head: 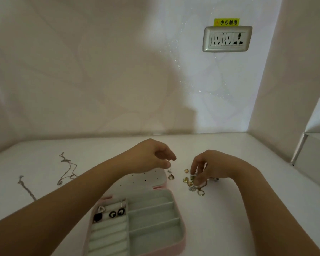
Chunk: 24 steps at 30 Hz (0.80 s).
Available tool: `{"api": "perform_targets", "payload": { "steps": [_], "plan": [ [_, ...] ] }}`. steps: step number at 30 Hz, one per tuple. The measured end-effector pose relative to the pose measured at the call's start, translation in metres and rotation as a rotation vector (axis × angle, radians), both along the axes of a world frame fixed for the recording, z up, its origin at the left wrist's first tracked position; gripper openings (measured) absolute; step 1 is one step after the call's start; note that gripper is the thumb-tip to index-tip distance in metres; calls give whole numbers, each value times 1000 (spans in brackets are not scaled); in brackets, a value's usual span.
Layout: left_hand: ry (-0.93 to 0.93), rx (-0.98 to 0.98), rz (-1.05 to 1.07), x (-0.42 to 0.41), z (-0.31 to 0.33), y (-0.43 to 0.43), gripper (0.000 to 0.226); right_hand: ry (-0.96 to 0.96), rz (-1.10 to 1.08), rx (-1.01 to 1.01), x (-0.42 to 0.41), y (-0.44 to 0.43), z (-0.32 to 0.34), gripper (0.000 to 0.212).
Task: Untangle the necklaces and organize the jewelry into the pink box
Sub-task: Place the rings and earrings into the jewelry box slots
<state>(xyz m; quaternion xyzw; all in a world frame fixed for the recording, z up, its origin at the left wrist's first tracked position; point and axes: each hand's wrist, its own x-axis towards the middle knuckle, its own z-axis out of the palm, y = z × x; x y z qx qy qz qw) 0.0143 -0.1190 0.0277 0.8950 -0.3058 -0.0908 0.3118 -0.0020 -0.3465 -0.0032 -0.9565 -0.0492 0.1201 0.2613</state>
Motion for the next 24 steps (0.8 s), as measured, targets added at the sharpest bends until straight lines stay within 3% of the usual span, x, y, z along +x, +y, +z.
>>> {"api": "perform_targets", "payload": {
  "steps": [10,24],
  "plan": [
    [-3,306,-245,33,-18,-51,24,-13,-132,1,6,-10,0,14],
    [-33,282,-291,29,-27,-62,12,58,-176,0,4,-18,1,20]
  ]
}}
